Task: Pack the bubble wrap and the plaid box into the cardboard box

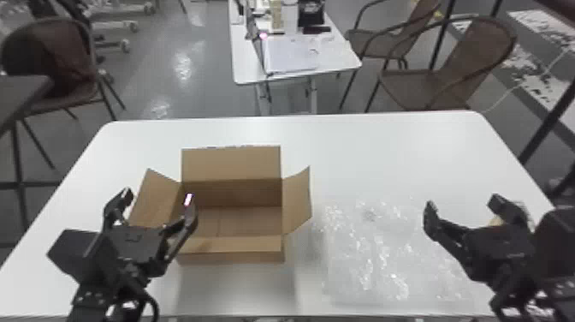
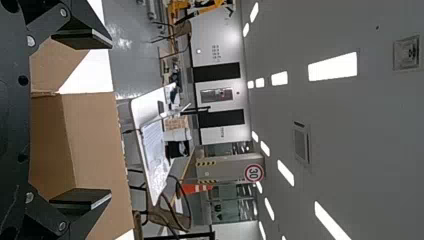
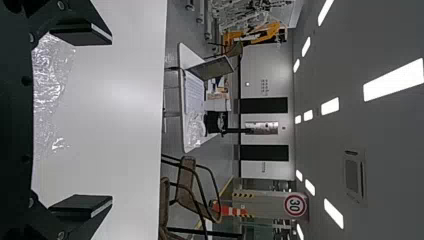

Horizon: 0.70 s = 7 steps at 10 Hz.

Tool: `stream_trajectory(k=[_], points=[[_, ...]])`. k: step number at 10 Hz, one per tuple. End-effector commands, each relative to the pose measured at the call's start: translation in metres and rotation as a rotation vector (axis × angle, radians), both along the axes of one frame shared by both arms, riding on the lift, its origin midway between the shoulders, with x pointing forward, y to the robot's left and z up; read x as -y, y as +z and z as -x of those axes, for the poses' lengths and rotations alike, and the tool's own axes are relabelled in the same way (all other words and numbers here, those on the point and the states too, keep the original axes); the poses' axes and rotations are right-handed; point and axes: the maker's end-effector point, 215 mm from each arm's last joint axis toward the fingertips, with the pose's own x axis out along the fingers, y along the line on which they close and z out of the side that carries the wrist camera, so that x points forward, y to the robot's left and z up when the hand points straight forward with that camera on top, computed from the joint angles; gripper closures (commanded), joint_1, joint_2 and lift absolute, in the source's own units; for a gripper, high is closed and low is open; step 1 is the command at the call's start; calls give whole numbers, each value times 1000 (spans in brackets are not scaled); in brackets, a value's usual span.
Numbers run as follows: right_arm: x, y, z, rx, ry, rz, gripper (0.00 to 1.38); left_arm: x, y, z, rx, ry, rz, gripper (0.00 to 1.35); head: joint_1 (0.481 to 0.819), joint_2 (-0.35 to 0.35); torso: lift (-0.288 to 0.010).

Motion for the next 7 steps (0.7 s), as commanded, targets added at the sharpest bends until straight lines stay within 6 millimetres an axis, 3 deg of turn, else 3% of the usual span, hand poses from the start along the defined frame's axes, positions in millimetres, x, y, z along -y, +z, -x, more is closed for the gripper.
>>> stream_trajectory(k=[1, 7], points=[[1, 2, -1, 7, 5, 7, 165, 0, -1, 0, 1, 1, 8, 236, 695, 78, -118], [1, 3, 0, 14, -8, -5, 165, -4, -4, 1, 2, 8, 26, 236, 695, 80, -118]])
